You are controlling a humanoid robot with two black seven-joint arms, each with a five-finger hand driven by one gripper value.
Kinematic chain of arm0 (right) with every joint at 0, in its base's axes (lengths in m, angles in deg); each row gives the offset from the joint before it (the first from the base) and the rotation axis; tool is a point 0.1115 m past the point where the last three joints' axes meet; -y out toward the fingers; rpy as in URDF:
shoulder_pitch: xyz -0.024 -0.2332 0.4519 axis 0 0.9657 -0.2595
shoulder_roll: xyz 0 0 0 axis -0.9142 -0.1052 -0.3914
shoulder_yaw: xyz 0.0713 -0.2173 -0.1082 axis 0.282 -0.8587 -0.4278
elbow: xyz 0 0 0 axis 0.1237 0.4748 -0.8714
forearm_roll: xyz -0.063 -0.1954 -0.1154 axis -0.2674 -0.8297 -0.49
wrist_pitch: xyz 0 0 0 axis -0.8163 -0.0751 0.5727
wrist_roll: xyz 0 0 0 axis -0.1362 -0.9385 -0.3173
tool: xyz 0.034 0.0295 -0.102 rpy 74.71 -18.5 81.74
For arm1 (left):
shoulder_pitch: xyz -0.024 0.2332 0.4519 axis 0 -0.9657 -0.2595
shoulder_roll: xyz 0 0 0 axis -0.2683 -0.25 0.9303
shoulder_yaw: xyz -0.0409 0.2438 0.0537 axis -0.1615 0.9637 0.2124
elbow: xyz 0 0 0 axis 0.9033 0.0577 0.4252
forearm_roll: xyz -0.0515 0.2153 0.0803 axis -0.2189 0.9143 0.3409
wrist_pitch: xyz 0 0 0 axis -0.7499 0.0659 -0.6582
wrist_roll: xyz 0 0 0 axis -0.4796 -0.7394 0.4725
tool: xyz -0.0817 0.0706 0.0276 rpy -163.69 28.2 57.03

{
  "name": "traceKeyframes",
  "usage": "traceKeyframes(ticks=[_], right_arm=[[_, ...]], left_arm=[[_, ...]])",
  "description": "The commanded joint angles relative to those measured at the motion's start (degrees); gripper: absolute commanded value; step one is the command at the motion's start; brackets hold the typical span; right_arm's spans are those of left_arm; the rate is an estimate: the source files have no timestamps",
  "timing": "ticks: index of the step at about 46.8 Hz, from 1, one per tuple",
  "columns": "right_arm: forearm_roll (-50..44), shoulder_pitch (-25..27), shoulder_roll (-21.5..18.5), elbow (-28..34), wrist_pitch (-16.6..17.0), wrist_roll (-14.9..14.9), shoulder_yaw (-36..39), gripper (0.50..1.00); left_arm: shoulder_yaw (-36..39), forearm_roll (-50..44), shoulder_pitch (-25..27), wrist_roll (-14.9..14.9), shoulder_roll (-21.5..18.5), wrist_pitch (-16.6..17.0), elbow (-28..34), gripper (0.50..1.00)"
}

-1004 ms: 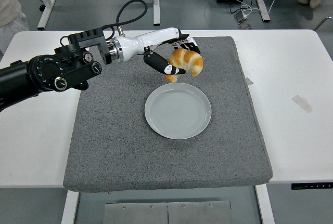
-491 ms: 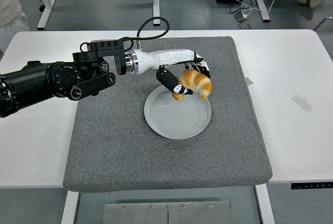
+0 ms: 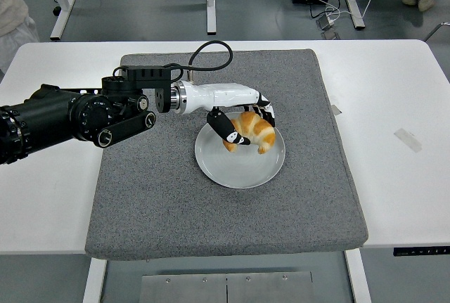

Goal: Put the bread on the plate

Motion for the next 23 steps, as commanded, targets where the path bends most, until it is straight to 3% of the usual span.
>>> traceKeyframes(ticks=[1,23], right_arm=[[0.03,0.0,0.0,0.0,0.0,0.0,0.0,1.0],[0.03,0.0,0.0,0.0,0.0,0.0,0.0,1.0]], left_arm=[[1.08,0.07,0.0,-0.06,0.11,0.57,-0.4,0.5],[2.41,0.24,-0.88,0.55,0.02,0.83,-3.04,0.5]])
